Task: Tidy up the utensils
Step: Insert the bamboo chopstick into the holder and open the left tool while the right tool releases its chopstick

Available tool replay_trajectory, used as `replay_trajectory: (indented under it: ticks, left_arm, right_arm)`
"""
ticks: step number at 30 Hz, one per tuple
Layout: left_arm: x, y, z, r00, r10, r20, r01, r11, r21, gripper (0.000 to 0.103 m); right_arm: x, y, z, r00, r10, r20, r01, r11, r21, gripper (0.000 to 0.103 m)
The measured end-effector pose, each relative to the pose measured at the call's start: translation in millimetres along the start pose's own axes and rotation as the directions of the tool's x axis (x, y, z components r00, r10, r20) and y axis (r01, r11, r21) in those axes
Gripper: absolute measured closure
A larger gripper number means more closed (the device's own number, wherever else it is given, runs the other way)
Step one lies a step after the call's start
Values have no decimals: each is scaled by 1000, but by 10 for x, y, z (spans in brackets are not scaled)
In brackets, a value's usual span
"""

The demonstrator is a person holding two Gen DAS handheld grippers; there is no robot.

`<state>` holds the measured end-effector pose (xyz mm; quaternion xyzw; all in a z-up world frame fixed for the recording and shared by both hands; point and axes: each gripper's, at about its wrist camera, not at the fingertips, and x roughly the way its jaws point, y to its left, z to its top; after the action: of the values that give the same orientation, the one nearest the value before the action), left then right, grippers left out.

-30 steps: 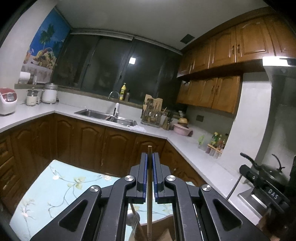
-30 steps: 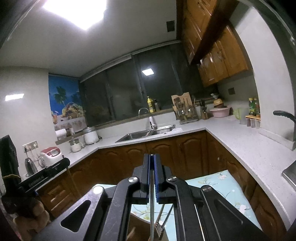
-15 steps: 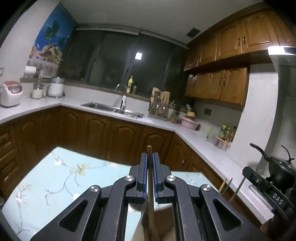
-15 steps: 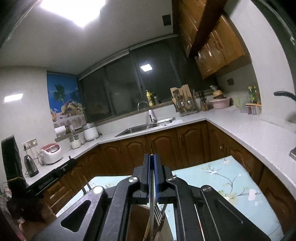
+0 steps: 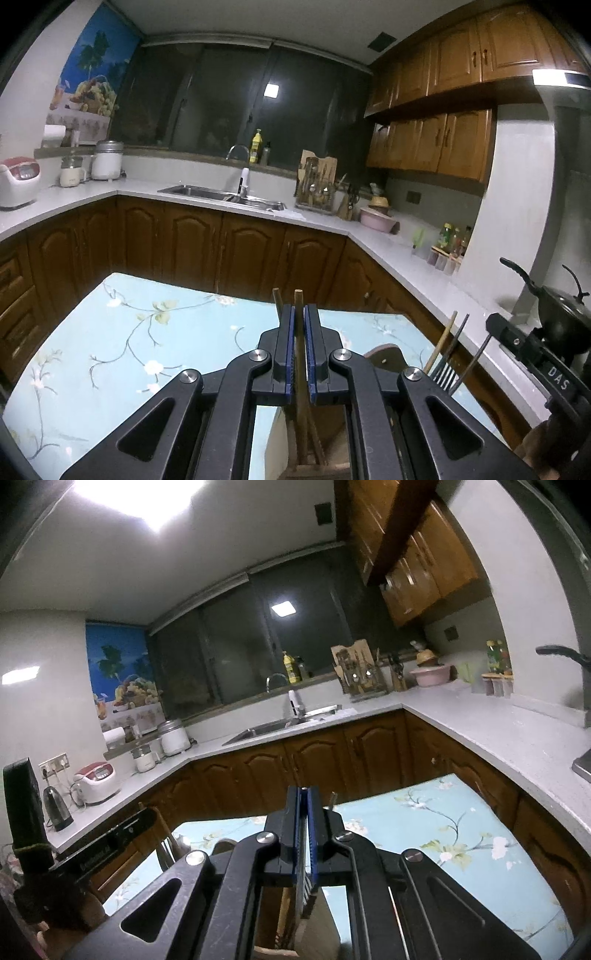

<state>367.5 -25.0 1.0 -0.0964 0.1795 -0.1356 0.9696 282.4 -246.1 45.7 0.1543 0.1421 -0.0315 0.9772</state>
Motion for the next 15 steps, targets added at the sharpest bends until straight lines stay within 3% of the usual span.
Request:
replay_trajectory:
  ticks: [11, 15]
  left_arm:
    - [-7, 26, 94, 999, -8, -35, 8, 1000, 9, 99]
    - [12, 42, 147, 999, -6, -53, 6, 1000, -5, 91]
  right_arm:
    - [21, 7, -36, 1000, -4, -27, 4, 1000, -5, 98]
    - [52, -7, -29, 998, -10, -56, 10, 1000, 5, 94]
